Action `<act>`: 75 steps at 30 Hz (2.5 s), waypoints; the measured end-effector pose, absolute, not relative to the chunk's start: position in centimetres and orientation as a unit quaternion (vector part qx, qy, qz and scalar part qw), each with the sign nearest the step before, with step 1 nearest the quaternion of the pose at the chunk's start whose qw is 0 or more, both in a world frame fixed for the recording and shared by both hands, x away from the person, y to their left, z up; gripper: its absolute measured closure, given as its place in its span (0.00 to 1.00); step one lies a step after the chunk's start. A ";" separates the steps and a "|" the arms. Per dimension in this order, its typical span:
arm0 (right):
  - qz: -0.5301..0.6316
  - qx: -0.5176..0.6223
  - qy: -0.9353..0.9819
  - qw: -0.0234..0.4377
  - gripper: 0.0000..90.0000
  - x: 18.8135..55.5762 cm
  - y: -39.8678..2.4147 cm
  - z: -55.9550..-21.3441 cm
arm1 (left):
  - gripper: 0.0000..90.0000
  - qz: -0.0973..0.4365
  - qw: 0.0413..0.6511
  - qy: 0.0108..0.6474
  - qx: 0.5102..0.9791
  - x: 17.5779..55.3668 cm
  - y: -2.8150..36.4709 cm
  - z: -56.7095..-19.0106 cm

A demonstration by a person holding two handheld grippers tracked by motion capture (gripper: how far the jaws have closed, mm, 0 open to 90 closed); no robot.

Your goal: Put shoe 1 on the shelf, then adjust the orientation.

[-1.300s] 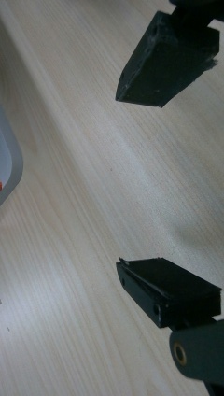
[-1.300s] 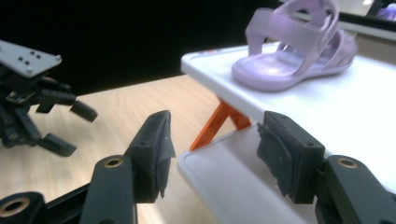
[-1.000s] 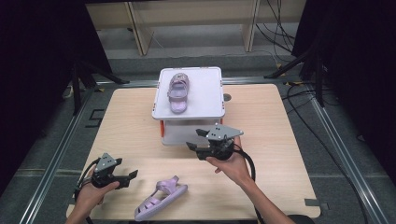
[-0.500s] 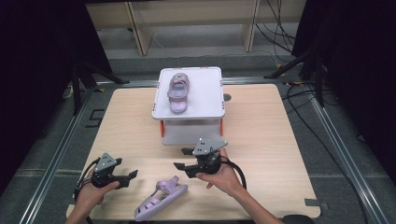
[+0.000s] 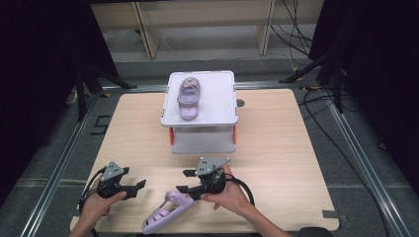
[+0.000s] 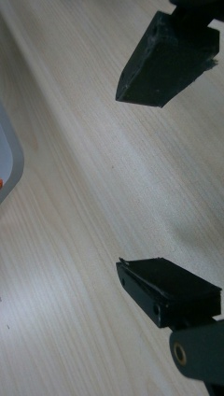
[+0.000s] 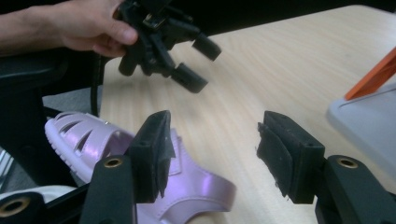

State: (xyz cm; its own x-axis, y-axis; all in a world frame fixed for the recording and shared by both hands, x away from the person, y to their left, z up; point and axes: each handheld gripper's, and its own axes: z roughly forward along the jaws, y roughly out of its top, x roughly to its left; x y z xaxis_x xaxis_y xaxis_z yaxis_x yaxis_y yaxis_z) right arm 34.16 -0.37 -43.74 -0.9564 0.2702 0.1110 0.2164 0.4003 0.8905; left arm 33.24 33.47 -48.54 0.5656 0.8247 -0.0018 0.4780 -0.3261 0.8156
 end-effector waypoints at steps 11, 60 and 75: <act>0.513 0.122 0.850 0.001 0.48 33.4 1.0 -45.0 | 0.17 0.210 0.409 0.418 0.784 33.1 33.4 -48.5; 0.464 0.058 0.879 -0.098 0.82 33.2 1.4 -45.6 | 0.17 0.211 0.405 0.416 0.787 32.9 33.2 -48.6; 0.491 0.131 0.861 -0.011 0.85 34.8 -2.0 -43.7 | 0.17 0.213 0.409 0.413 0.785 32.9 33.3 -48.4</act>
State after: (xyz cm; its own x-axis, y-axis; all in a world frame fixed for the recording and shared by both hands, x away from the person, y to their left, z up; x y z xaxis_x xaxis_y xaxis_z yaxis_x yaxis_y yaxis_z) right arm 34.84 -1.95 -43.73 -0.9657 0.2140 0.1473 0.2358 0.4840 0.8427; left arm 32.88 33.32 -48.40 0.5691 0.8222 -0.0039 0.4742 -0.3243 0.8185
